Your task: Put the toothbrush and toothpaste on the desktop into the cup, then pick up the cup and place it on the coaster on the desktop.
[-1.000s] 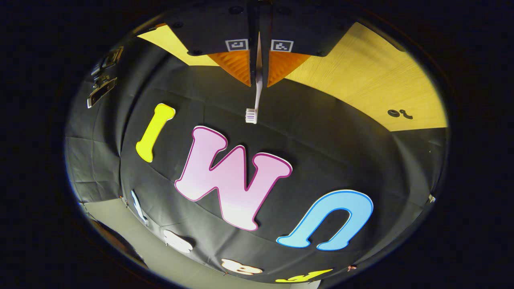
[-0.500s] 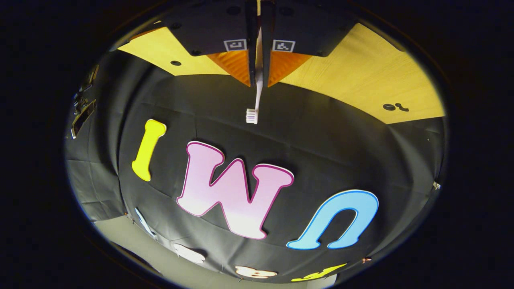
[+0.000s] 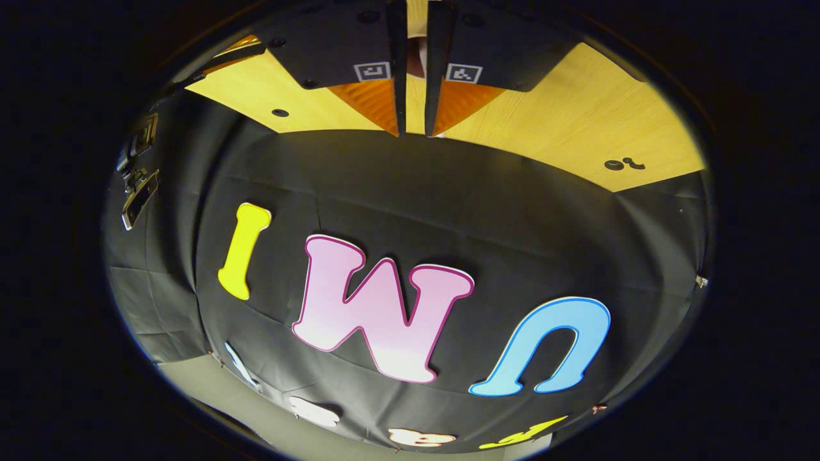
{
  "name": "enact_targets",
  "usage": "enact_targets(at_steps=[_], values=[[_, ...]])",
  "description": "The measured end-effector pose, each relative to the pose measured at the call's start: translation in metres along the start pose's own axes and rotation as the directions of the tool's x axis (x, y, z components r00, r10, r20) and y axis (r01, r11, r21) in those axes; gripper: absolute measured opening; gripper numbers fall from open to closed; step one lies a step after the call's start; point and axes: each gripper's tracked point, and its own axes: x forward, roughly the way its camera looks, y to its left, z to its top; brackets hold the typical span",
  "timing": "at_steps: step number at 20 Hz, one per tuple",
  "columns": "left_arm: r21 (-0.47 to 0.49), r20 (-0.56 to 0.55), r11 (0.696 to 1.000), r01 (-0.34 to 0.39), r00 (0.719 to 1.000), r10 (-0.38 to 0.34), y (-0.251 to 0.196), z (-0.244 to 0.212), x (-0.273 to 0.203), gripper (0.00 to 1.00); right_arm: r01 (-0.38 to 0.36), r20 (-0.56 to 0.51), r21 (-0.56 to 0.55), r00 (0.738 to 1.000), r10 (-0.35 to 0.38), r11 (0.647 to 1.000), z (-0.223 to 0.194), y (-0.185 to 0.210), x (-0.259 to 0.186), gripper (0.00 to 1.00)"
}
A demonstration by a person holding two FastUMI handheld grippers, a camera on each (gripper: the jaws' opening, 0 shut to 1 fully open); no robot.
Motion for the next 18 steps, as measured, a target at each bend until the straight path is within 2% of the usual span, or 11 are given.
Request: enact_targets(at_steps=[3, 5, 6, 7, 8, 9, 12, 14, 15, 18], values=[[0.033, -0.060, 0.999, 0.014, 0.998, -0.012, -0.005, -0.001, -0.013, 0.20, 0.003, -0.005, 0.003, 1.000, -0.003, 1.000, 0.001, 0.001, -0.004, 0.73], [0.057, -0.110, 0.998, 0.016, 0.994, -0.009, -0.005, -0.004, -0.025, 0.29, 0.018, -0.011, -0.007, 1.000, -0.019, 1.000, 0.000, -0.001, -0.008, 0.73], [0.080, -0.124, 0.997, 0.007, 0.992, 0.003, -0.002, -0.003, -0.030, 0.40, 0.036, -0.009, -0.020, 0.999, -0.036, 0.999, 0.001, -0.004, -0.011, 0.73], [0.103, -0.145, 0.995, 0.003, 0.989, 0.012, 0.000, -0.003, -0.035, 0.34, 0.048, -0.008, -0.027, 0.999, -0.048, 0.998, 0.003, -0.007, -0.013, 0.73], [0.121, -0.170, 0.993, 0.006, 0.985, 0.015, 0.000, -0.006, -0.041, 0.60, 0.055, -0.007, -0.024, 0.998, -0.056, 0.998, 0.005, -0.008, -0.016, 0.73], [0.138, -0.202, 0.990, 0.002, 0.979, 0.026, 0.003, -0.010, -0.047, 0.54, 0.059, -0.004, -0.014, 0.998, -0.059, 0.998, 0.009, -0.008, -0.018, 0.73], [0.161, -0.271, 0.987, -0.012, 0.961, 0.056, 0.010, -0.017, -0.062, 0.66, 0.085, 0.008, -0.013, 0.996, -0.085, 0.996, 0.016, -0.014, -0.027, 0.73], [0.154, -0.321, 0.988, -0.004, 0.945, 0.054, 0.012, -0.024, -0.070, 0.67, 0.095, 0.009, -0.012, 0.995, -0.095, 0.995, 0.018, -0.016, -0.033, 0.73], [0.154, -0.357, 0.988, 0.004, 0.933, 0.052, 0.013, -0.028, -0.073, 0.73, 0.098, 0.008, -0.012, 0.995, -0.098, 0.995, 0.019, -0.017, -0.036, 0.73], [0.146, -0.489, 0.989, 0.037, 0.871, 0.039, 0.022, -0.053, -0.082, 0.74, 0.106, 0.011, -0.011, 0.994, -0.106, 0.994, 0.020, -0.016, -0.047, 0.73]])
